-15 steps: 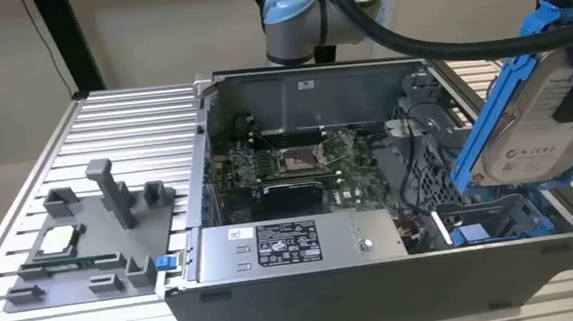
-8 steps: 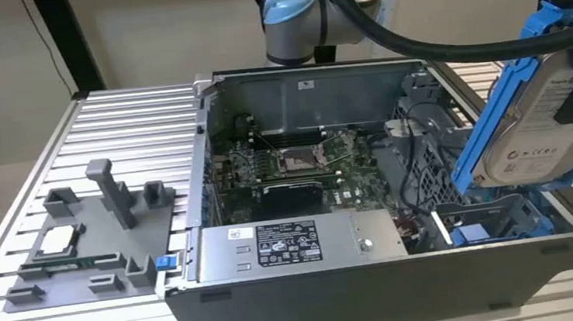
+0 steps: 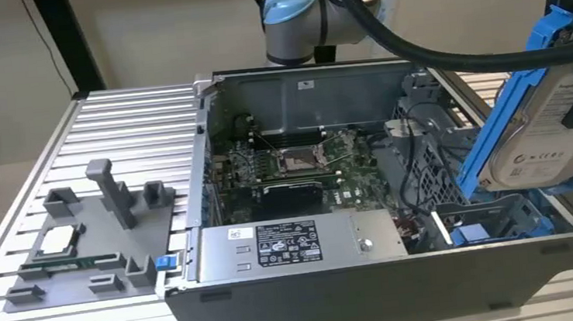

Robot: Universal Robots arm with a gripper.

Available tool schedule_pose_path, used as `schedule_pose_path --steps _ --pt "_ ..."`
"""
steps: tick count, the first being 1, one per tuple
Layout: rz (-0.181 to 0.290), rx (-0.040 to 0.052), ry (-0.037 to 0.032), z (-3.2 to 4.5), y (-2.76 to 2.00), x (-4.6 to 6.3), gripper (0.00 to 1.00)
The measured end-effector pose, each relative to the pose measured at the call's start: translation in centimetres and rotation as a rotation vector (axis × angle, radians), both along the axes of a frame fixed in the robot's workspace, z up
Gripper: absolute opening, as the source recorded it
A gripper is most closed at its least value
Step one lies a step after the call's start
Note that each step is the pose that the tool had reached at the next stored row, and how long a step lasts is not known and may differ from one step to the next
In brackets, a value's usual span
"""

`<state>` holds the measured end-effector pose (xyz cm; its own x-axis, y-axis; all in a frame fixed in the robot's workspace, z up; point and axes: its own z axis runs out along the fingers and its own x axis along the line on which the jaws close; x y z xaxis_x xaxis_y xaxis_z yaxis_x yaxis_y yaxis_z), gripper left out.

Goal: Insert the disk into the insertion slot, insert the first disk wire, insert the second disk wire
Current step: 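Insert the disk into the insertion slot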

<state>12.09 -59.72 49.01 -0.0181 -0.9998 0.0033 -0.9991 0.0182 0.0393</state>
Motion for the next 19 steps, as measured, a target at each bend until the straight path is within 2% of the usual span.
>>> schedule_pose_path --steps 7,13,19 --pt "0.0 0.0004 -0.0002 -0.11 -0.08 0.78 0.0" --pt "0.001 0.0013 -0.0045 -0.46 -0.09 0.9 0.0" --pt "0.002 0.0012 -0.0046 -0.47 -0.09 1.0 0.0"
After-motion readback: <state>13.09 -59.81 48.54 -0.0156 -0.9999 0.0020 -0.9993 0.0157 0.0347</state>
